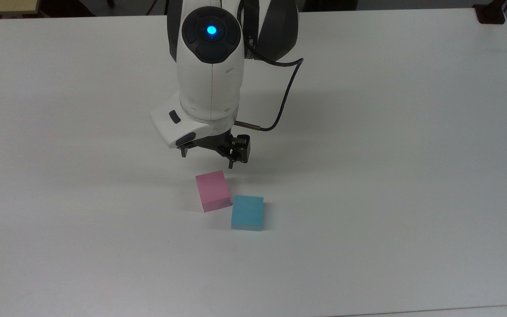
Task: Put blue cube on pink cube
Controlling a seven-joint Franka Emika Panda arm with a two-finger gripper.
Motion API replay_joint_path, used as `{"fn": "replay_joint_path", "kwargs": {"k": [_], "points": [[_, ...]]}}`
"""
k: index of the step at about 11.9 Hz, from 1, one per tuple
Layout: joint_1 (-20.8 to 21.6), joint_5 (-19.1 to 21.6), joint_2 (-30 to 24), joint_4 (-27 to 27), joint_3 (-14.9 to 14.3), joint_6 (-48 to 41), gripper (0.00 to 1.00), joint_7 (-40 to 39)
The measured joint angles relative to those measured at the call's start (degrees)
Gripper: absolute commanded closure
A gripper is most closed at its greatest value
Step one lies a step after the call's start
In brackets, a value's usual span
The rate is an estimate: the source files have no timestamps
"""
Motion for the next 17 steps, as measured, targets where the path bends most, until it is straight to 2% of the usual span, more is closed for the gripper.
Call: {"fn": "replay_joint_path", "kwargs": {"k": [5,7,9,14,17], "points": [[-0.1,0.0,-1.2,0.1,0.0,-0.1,0.00,-0.5],[-0.1,0.0,-4.7,-0.2,0.0,-0.4,0.00,-2.0],[-0.2,0.2,-11.2,-3.9,0.0,-2.0,0.00,-2.6],[-0.2,0.7,-26.7,-19.0,0.0,-3.6,0.00,-4.3],[-0.8,4.9,-32.2,-23.1,-0.1,-7.9,0.00,-10.9]]}}
